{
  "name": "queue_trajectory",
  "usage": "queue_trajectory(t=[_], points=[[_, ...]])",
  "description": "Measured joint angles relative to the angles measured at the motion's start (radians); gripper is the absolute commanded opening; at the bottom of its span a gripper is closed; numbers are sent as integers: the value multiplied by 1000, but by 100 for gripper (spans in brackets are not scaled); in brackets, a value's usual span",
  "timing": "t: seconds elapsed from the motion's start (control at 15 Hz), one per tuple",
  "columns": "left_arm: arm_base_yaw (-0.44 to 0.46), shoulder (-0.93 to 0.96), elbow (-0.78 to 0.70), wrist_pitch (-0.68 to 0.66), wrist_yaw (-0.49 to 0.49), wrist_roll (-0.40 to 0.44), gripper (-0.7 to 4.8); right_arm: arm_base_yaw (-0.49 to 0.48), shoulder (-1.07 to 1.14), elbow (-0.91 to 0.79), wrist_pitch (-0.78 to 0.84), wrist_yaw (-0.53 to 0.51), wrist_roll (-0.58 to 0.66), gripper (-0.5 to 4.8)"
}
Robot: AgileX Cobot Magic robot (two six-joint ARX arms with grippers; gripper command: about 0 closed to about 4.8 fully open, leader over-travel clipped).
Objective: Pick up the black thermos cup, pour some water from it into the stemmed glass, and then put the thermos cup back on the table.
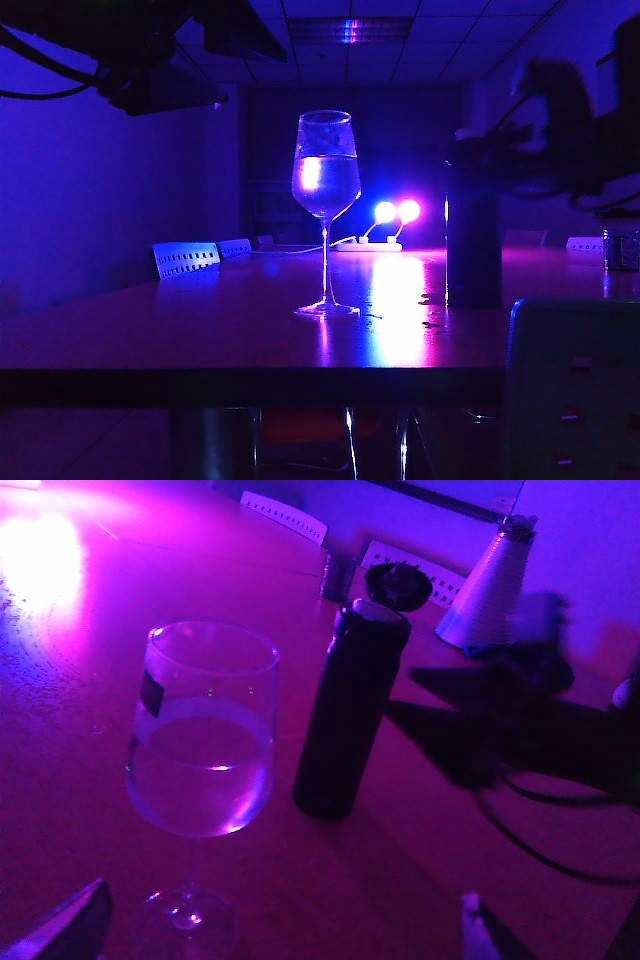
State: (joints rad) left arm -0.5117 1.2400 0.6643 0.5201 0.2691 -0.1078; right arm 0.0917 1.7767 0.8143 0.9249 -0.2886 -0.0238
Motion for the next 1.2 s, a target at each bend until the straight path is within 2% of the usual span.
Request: queue_trajectory(t=[0.33,0.87,1.06,1.2], points=[[-1,15,0,-23,0,2,479,5,137,152,3,-2,3,476],[-2,16,0,-61,0,2,479,40,208,169,11,7,17,471],[-3,16,0,-69,-1,3,479,43,208,171,62,77,18,471],[-3,16,0,-74,-1,3,479,42,208,172,84,86,18,471]])
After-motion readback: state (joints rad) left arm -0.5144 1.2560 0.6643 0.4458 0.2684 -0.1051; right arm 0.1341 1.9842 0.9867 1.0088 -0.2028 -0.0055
